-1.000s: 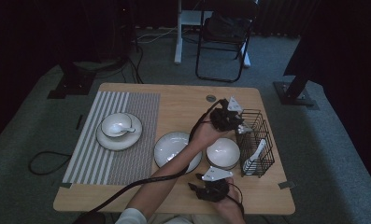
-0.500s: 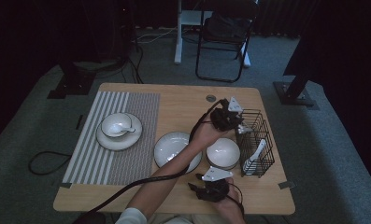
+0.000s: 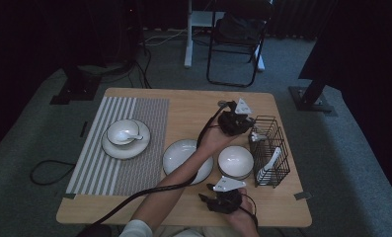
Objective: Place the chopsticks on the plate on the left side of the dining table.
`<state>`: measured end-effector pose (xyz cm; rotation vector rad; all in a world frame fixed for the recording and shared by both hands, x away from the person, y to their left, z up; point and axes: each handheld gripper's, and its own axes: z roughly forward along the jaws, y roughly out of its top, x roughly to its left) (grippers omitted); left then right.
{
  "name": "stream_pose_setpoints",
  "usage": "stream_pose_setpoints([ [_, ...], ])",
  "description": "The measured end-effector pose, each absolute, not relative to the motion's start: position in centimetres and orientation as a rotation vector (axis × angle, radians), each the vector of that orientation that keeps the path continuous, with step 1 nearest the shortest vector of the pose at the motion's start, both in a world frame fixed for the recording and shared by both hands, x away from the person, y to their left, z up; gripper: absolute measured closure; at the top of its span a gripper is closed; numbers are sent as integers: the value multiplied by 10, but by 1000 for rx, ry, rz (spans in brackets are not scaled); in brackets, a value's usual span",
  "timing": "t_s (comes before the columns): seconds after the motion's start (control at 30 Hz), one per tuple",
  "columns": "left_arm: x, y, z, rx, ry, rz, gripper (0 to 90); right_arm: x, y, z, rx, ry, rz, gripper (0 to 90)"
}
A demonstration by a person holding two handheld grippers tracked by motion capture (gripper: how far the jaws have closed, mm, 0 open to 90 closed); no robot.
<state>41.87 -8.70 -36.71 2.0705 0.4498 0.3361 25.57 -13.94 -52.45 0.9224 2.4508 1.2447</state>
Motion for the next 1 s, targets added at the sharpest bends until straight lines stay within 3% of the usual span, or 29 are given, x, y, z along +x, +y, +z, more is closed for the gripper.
stream_pose_setpoints([
  [1.0, 415, -40, -340, 1954, 432, 255, 845, 255, -139, -524, 931, 2456, 1242, 499],
])
